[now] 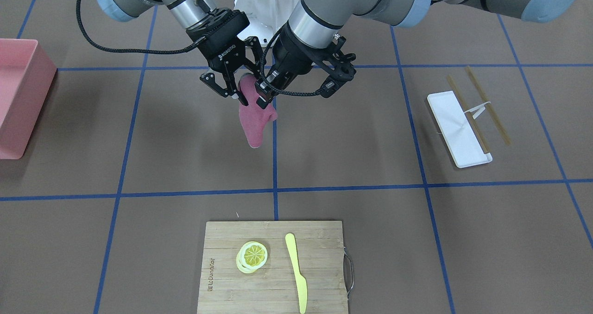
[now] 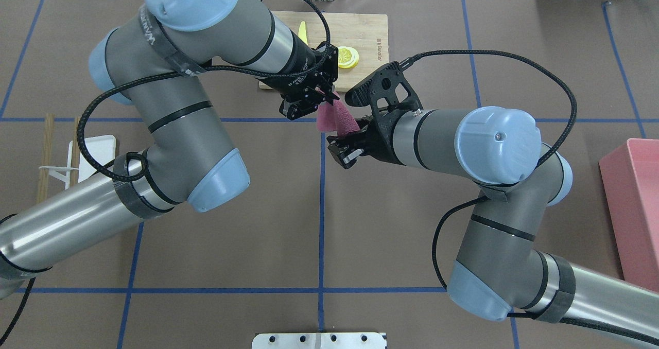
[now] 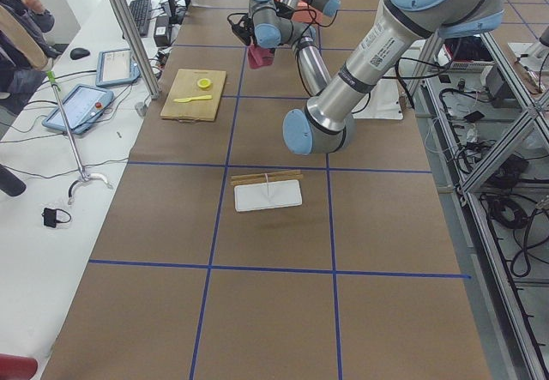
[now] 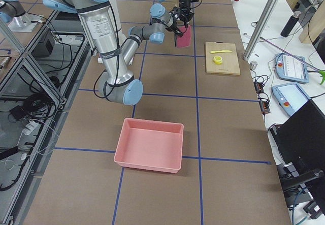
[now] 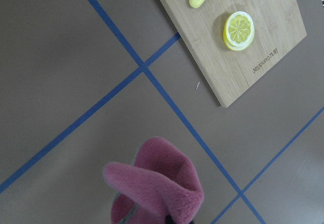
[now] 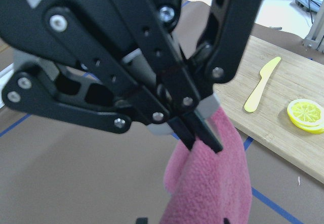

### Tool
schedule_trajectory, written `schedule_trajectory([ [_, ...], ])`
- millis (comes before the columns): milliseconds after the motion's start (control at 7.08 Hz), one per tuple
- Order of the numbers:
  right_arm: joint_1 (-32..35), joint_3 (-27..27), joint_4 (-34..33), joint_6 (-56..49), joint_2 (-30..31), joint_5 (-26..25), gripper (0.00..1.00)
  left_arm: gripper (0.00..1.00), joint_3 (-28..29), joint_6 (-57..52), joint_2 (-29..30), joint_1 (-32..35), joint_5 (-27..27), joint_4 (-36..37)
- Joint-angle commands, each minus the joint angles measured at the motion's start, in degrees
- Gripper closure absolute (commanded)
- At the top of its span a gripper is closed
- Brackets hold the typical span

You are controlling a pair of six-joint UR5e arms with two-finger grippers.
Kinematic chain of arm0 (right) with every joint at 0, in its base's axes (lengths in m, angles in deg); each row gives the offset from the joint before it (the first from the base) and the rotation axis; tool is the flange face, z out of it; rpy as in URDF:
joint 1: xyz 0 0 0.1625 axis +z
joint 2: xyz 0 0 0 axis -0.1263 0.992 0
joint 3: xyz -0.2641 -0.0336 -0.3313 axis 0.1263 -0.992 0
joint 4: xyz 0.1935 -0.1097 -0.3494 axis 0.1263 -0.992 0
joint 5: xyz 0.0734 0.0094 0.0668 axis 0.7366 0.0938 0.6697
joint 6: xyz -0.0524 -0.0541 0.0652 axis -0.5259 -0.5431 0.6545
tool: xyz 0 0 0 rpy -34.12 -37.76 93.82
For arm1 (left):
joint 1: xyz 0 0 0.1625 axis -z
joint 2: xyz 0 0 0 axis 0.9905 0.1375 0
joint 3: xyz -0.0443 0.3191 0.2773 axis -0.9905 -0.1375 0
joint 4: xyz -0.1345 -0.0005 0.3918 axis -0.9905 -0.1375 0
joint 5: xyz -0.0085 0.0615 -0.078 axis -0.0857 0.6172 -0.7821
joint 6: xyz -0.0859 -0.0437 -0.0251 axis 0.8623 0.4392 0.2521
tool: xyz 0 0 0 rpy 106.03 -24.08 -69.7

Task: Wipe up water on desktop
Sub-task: 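Grasp the hanging cloth with the right gripper below the left gripper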

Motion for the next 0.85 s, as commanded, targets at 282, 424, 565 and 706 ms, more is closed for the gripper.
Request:
schedule_trajectory([
  [282,0.3,0.4,-0.1,4.1,0.3,0.3,1.0,0.58,0.3,-2.3,-0.6,0.3,0.1,-1.4],
  [424,0.2,-0.2,-0.3,7.2,0.5,0.3,1.0,0.09,0.2,-4.4,-0.9,1.3,0.0,-1.0],
  [565,-1.3,-0.5,-1.0,15.2,0.6,0.2,1.0,0.03,-1.0,-4.3,-2.1,3.6,-0.5,-0.5],
  [706,-2.9,-1.0,-2.4,19.3,1.8,0.2,1.0,0.03,-4.2,-4.5,-6.2,6.6,-1.6,-0.5],
])
